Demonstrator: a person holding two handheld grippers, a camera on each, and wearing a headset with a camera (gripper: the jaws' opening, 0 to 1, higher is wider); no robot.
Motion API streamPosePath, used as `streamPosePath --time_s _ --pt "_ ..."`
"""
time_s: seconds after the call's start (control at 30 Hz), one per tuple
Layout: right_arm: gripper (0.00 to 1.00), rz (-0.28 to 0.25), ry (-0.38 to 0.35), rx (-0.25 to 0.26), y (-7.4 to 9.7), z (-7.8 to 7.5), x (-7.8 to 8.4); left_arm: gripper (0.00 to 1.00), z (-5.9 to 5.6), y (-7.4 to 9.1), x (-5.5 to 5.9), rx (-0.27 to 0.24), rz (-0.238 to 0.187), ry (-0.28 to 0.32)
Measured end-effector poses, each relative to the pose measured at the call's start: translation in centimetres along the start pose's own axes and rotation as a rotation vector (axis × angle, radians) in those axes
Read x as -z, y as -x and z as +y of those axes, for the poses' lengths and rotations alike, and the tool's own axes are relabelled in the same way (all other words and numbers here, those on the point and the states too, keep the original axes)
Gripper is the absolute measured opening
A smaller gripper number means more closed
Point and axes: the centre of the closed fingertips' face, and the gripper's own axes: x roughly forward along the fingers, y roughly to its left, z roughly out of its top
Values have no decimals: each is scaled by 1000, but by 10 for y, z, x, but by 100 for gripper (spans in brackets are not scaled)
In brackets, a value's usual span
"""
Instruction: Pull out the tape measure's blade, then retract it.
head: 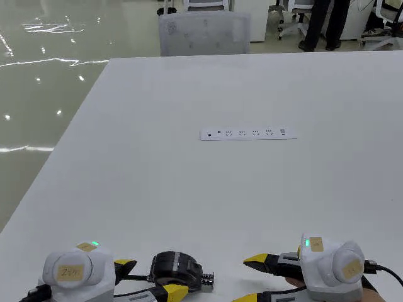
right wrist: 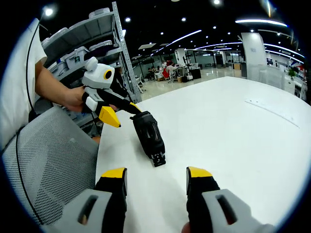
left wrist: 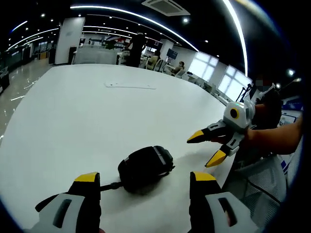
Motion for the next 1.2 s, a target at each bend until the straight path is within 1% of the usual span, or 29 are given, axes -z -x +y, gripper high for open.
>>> streamPosePath --time_s 0.07,0.13,0.17,0.2,0.23,0.27,0.33,0.37,0.43,0.5,0.57,0.67,0.73,0.8,0.9,0.97,1.1,1.2 --pt "49 0 -1 13 5 -1 -1 73 0 4 -2 6 -10 -13" --pt "50 1 -2 23 9 -1 0 73 1 8 -1 16 -6 -26" --pt "51 4 2 29 10 -2 0 73 2 9 -2 12 -10 -34" --pt "51 12 7 35 12 -2 2 73 1 11 -2 20 -9 -41" --pt "52 15 8 38 14 -2 2 73 2 12 -1 18 0 -45" --pt "53 14 6 40 15 -1 2 74 3 14 -1 10 -2 -55" --pt "55 14 8 55 19 -2 2 74 4 19 -5 11 -20 -71" --pt "57 13 6 61 22 -2 2 74 4 21 -5 10 -22 -77" --pt "59 13 1 68 25 -2 3 74 6 23 -5 12 -18 -85" --pt "60 22 10 73 30 0 5 74 7 26 -4 13 -15 -96" --pt "62 25 7 81 35 -1 7 74 9 29 -3 21 -16 -93" --pt "65 33 1 96 41 -1 10 75 10 33 -1 26 -14 -92" --pt "68 35 -1 111 47 -2 13 75 10 36 2 29 -11 -98" --pt "71 40 -10 128 52 -4 16 75 9 40 5 48 -12 -97" --pt "76 44 -25 146 58 -6 21 76 11 44 10 50 -5 -100" --pt "77 46 -33 153 63 -5 23 77 13 46 12 49 -4 -99" --pt "79 50 -42 170 70 -6 27 78 14 51 13 54 -12 -99" --pt "81 43 -54 189 78 -6 27 79 14 55 16 48 -8 -114"
